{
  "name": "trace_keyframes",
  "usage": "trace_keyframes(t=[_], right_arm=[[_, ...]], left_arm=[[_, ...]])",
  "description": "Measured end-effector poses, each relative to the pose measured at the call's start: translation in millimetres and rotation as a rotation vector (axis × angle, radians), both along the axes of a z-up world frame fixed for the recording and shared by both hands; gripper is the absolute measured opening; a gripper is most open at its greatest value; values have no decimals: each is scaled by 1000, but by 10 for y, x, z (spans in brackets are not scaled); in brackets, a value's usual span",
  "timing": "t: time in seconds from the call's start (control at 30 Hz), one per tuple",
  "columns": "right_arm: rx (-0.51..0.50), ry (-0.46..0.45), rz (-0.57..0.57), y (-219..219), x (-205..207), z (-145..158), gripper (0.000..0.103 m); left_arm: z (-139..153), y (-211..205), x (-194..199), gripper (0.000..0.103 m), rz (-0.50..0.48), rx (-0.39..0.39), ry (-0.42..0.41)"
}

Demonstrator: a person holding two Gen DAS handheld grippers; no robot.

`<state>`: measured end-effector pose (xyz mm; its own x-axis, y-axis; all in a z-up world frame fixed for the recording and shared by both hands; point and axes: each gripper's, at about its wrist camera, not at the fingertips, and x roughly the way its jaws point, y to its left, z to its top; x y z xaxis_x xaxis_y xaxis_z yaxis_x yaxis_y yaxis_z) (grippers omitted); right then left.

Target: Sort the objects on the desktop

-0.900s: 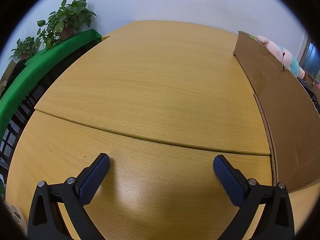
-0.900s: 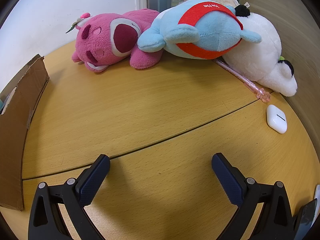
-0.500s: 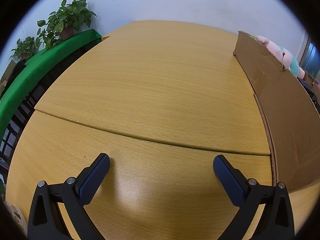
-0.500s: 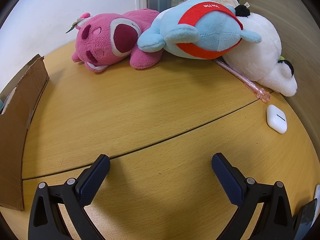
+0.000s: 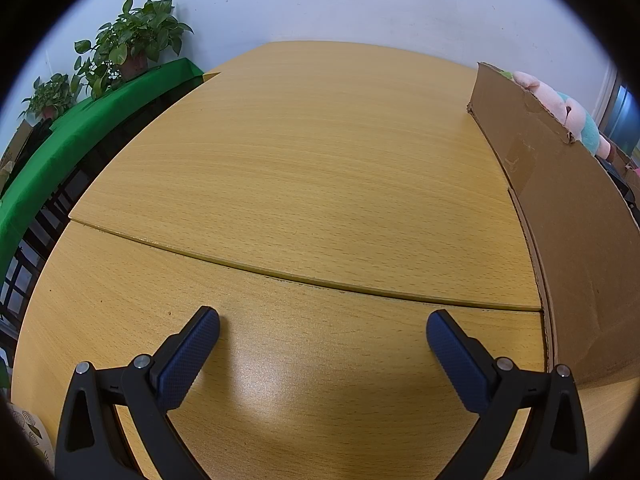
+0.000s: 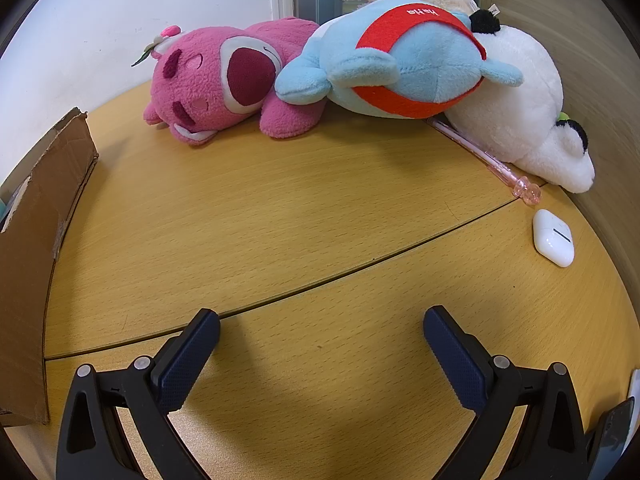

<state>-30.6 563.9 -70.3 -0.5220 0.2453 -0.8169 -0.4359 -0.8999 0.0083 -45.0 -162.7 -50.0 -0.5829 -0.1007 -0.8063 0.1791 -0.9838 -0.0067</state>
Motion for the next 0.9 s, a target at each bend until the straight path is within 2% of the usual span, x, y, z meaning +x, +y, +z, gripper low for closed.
trace_keyframes(t=[0.9], right_arm=[[-1,1,-3,2,-5,3,103]], left_arm=[[-19,2,-2,103,3,-1,0]])
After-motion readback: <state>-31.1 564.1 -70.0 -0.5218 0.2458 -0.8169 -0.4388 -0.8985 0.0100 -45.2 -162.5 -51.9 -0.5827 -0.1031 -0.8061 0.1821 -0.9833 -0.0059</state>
